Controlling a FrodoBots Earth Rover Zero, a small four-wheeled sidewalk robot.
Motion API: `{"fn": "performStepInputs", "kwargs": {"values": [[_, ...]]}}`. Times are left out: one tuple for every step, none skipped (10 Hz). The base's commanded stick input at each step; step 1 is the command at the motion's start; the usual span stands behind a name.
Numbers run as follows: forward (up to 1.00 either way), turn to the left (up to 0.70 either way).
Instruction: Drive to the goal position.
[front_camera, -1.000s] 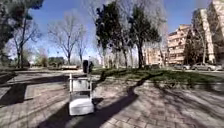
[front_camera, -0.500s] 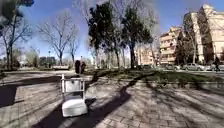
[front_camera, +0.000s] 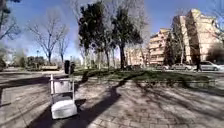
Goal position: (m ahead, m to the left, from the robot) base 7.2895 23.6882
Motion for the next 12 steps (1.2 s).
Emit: {"fn": "performStepInputs", "kwargs": {"values": [[0.00,-0.70],[0.00,-0.63],[0.00,-0.05],[0.01,0.00],[0.55,0.00],[0.70,0.00],[0.70,0.00],[0.70,0.00],[0.70,0.00],[0.70,0.00],[0.70,0.00],[0.70,0.00]]}}
